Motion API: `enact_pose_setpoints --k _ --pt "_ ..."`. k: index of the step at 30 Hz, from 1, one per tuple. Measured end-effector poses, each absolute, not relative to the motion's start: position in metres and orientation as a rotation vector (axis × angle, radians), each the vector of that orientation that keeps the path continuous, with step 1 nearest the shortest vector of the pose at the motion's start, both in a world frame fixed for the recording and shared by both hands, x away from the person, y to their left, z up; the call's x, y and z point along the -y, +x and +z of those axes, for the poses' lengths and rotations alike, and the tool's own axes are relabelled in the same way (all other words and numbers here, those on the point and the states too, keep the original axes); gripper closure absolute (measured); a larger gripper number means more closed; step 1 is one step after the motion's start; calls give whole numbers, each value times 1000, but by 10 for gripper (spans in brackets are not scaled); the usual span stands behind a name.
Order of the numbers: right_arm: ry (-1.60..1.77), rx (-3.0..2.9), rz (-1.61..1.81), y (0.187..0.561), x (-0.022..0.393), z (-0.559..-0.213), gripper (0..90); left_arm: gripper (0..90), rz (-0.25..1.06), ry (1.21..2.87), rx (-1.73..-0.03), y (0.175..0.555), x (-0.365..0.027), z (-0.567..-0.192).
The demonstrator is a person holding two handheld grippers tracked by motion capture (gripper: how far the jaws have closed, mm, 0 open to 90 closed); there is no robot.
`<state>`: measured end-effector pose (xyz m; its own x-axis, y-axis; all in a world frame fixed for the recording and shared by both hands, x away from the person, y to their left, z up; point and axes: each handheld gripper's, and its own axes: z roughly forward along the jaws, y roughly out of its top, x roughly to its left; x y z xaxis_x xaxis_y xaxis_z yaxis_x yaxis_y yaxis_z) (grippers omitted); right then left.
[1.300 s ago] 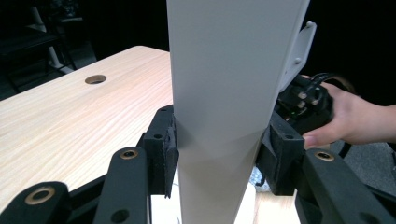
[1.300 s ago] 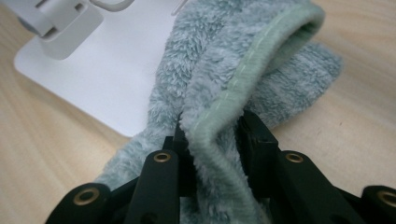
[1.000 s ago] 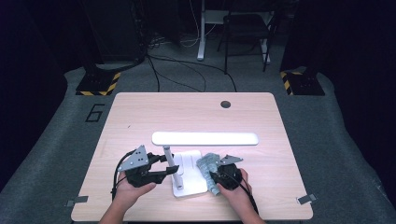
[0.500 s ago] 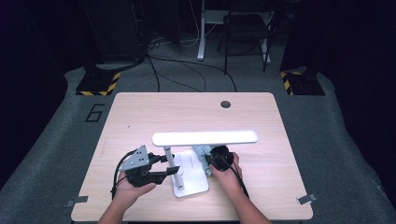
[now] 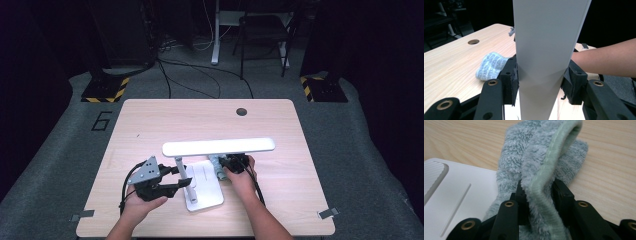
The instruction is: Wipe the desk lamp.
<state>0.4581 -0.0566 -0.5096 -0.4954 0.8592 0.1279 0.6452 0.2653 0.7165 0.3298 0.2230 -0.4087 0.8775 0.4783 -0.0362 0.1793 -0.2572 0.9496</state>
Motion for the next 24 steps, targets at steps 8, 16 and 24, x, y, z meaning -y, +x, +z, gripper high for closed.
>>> enact_pose_setpoints --k 8,16,24 --pt "1348 -2251 1101 441 70 -497 690 530 331 1837 -513 333 -215 -408" --pt "1286 -2241 1165 422 86 -486 690 531 339 1829 -524 339 -210 -408" --pt "1224 -2244 1194 400 101 -483 689 531 352 1844 -529 350 -202 -406"
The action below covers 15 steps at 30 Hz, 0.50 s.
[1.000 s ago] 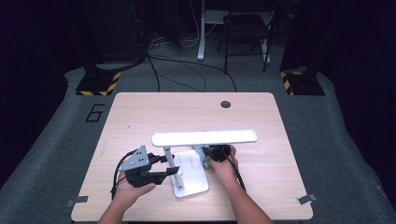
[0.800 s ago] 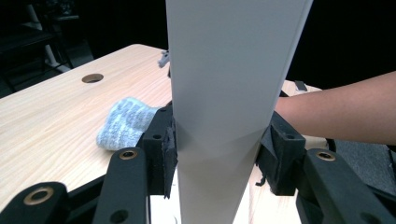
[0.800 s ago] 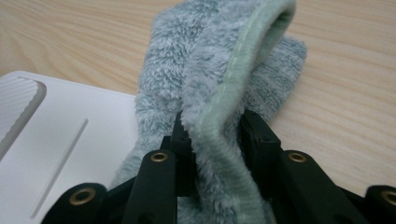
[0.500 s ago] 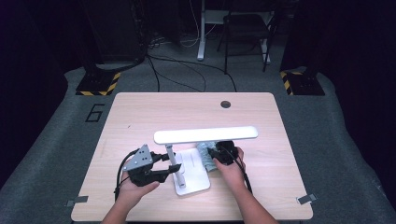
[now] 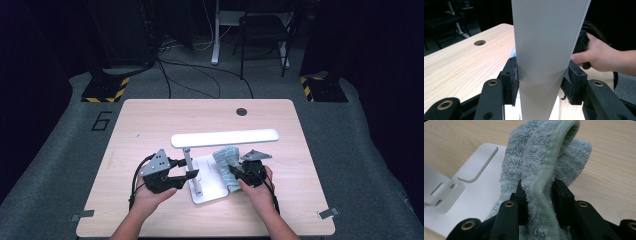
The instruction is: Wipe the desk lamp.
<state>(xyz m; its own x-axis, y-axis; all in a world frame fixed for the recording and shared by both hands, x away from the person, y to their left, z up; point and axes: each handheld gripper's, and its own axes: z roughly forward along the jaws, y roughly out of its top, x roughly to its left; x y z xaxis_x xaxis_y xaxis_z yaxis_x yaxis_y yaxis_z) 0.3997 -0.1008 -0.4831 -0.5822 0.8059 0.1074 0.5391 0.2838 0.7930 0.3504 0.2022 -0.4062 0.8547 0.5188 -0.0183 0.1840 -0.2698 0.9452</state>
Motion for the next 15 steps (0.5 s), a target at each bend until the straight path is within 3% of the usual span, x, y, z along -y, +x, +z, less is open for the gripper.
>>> enact_pose_setpoints --k 15 --pt "1126 -2290 1196 354 103 -486 680 530 359 1858 -546 366 -194 -405"
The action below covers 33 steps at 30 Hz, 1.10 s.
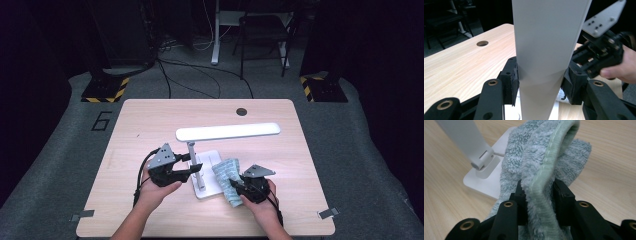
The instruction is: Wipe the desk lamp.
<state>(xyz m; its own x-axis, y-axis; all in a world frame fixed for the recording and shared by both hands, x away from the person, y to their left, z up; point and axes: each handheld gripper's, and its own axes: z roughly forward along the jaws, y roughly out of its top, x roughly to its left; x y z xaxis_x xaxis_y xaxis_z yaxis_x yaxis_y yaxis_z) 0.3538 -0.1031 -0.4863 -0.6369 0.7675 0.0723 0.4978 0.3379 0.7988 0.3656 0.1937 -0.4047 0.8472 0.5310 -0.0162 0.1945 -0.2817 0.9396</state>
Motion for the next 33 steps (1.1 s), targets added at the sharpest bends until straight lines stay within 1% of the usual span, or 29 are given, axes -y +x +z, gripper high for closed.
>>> enact_pose_setpoints --k 7,9,11,17,25,26,27,29,33 --pt "1095 -2309 1174 346 91 -491 675 528 354 1844 -556 366 -193 -405" --pt "1069 -2341 1102 345 84 -499 661 526 356 1848 -560 365 -193 -405" --pt "1072 -2354 1103 345 82 -504 657 525 347 1845 -560 366 -194 -405" --pt "1024 -2375 1125 341 78 -504 625 518 323 1858 -570 366 -194 -403" --pt "980 -2387 1127 335 65 -505 618 493 300 1856 -553 369 -196 -400" --pt "979 -2388 1135 334 64 -505 603 493 295 1843 -555 369 -196 -400" --pt "978 -2397 1154 332 61 -506 560 484 288 1835 -545 369 -196 -398" --pt "980 -2401 1152 332 60 -505 545 481 296 1838 -545 369 -196 -396" --pt "886 -2399 1172 330 61 -501 440 481 299 1850 -539 370 -195 -393"
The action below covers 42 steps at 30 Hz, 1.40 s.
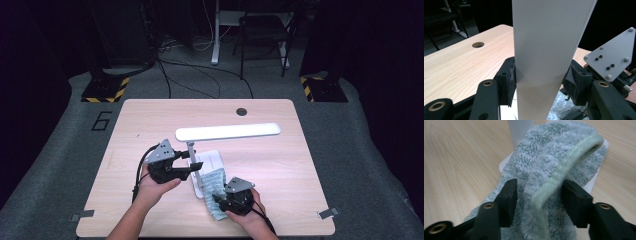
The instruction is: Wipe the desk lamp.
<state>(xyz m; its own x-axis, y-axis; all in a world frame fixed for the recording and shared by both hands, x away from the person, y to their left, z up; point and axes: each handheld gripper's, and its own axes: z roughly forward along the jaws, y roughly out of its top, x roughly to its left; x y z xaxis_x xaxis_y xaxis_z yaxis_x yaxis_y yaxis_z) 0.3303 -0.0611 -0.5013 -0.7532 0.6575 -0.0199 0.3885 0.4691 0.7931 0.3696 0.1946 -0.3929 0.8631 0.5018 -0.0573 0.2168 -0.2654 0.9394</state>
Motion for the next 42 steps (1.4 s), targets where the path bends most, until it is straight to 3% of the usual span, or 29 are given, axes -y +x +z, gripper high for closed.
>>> enact_pose_setpoints --k 8,21,29,42 --pt "854 -2388 1131 334 60 -509 354 475 285 1859 -538 373 -194 -393" --pt "779 -2389 1079 326 39 -509 454 514 299 1851 -547 374 -192 -394" --pt "706 -2381 1023 331 27 -517 295 519 289 1858 -547 373 -191 -394" --pt "638 -2391 974 332 28 -518 329 517 254 1875 -522 377 -195 -393"
